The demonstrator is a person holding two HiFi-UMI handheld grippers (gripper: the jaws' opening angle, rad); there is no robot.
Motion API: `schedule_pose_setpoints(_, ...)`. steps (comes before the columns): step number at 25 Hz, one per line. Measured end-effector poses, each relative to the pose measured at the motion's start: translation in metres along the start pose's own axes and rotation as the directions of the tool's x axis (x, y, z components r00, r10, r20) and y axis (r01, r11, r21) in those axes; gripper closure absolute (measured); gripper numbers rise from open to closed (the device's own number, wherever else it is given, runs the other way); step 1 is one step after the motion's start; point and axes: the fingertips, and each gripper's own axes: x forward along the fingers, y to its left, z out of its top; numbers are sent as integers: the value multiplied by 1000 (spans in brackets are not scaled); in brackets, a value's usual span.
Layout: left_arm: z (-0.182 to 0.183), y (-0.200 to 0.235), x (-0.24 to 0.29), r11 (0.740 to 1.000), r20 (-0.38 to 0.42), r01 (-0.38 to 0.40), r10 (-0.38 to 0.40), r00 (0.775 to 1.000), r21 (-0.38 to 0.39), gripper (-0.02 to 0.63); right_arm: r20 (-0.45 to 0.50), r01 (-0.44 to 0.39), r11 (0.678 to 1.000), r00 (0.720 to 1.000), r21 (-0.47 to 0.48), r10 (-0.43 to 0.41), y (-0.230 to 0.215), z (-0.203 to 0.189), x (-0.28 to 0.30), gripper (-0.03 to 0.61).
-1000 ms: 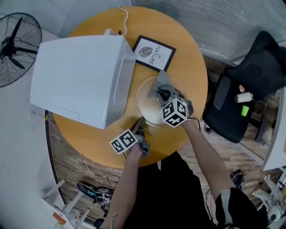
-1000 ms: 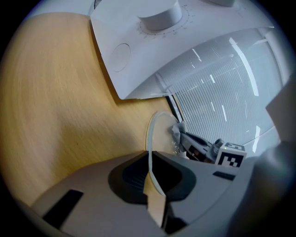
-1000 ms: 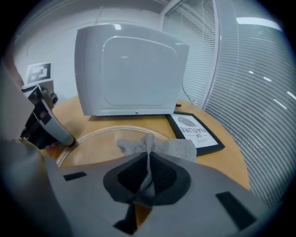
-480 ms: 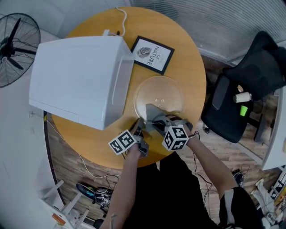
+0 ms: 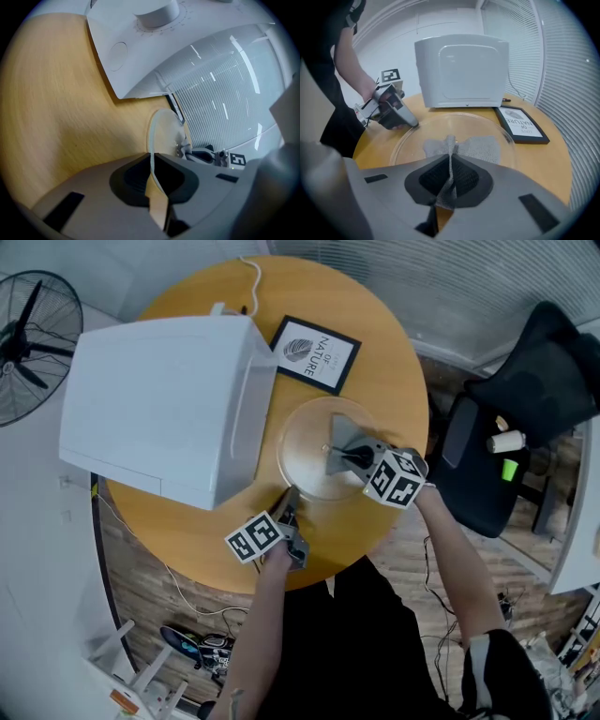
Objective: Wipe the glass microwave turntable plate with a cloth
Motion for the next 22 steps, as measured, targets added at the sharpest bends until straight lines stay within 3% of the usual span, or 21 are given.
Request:
schedule_pose_setpoints(5, -3, -1, 0, 1000, 4, -5, 5, 1000, 2, 592, 0, 131, 978, 991, 164, -133, -39, 9, 5, 555)
schedule_pose_setpoints(9, -3, -1, 1, 1000, 5, -4, 4, 1000, 3, 592, -31, 313, 900, 947, 305, -319, -73, 17, 6, 555)
schedule_pose_setpoints(12, -3, 0, 0, 1000, 9, -7, 7, 1000, 3, 592, -47, 387, 838, 915, 384, -401, -82, 22, 9, 557)
schedule_pose_setpoints(13, -2, 0, 0, 1000, 11, -8, 8, 1000, 2, 592, -40, 378, 845, 919, 379, -393, -77, 27, 14, 557)
schedule_pose_setpoints(17, -1, 1, -1, 1000, 19, -12, 12, 1000, -7, 592, 2, 204, 951, 978, 233, -210, -24, 50, 39, 555)
schedule_pose_setpoints(22, -2, 1, -1, 1000, 23, -16, 16, 1000, -19, 594, 15, 116, 977, 993, 180, -120, 25, 56, 49, 555)
